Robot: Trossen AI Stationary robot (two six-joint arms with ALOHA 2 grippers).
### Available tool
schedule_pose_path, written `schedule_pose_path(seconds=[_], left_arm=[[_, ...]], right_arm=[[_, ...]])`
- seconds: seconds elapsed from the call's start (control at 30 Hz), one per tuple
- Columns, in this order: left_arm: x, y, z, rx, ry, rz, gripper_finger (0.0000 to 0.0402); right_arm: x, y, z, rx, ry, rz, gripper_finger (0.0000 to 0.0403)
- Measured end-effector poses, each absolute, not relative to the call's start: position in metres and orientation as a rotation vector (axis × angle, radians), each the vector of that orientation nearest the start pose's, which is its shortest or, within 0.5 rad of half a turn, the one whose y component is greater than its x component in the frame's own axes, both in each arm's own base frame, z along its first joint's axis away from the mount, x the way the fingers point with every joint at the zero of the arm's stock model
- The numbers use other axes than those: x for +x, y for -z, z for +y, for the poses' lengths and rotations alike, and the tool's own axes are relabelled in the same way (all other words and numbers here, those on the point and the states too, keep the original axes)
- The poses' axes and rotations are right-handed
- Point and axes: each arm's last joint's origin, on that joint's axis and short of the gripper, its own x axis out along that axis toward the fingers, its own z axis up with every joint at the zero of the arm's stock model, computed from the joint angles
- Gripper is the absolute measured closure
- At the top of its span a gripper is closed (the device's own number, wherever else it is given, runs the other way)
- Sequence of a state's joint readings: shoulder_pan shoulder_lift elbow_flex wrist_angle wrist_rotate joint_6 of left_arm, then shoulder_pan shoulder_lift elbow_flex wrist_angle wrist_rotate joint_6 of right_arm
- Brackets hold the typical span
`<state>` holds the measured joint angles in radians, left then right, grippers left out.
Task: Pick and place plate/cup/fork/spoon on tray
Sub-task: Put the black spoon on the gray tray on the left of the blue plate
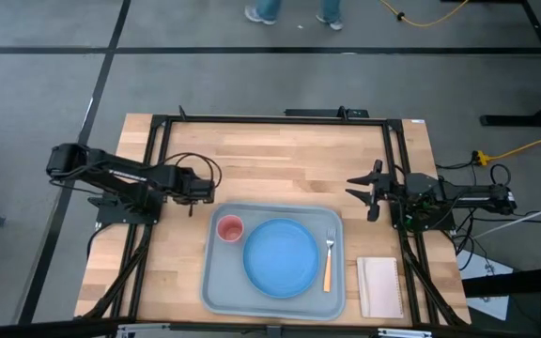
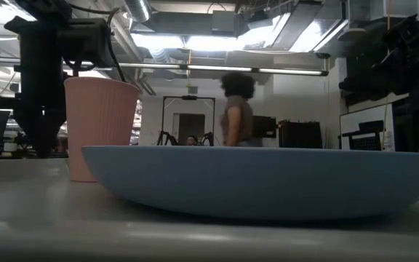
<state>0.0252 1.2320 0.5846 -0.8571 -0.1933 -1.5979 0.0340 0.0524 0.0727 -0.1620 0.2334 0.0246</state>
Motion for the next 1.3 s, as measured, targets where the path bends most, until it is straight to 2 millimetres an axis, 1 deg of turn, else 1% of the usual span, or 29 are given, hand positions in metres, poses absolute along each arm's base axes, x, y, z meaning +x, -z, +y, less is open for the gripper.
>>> schedule_pose_path(seconds=[0.17, 0.33, 0.43, 0.6, 0.77, 0.97, 1.2, 1.3], left_arm=[[0.170, -0.146, 0.004, -1.093, -1.372, 1.059, 0.0401], [0.175, -0.139, 0.001, -1.076, -1.379, 1.046, 0.0401], [0.179, -0.138, -0.001, -1.071, -1.361, 1.014, 0.0401], [0.179, -0.139, -0.001, -1.070, -1.360, 1.010, 0.0402], [0.179, -0.140, 0.001, -1.043, -1.366, 0.964, 0.0401], [0.179, -0.140, 0.001, -1.015, -1.349, 0.985, 0.0401], [0.178, -0.143, 0.000, -1.048, -1.327, 0.993, 0.0401], [0.181, -0.146, -0.001, -1.055, -1.309, 0.998, 0.0401]], right_arm=[[0.096, -0.168, -0.003, 0.005, 0.201, 0.149, 0.0257], [0.097, -0.167, -0.003, 0.002, 0.201, 0.161, 0.0257], [0.097, -0.167, -0.003, 0.000, 0.202, 0.163, 0.0257], [0.097, -0.167, -0.003, 0.000, 0.202, 0.162, 0.0257], [0.097, -0.167, -0.003, 0.000, 0.201, 0.162, 0.0257], [0.097, -0.167, -0.003, -0.001, 0.201, 0.162, 0.0257], [0.097, -0.167, -0.003, -0.004, 0.201, 0.162, 0.0257], [0.097, -0.167, -0.003, -0.004, 0.201, 0.162, 0.0257]])
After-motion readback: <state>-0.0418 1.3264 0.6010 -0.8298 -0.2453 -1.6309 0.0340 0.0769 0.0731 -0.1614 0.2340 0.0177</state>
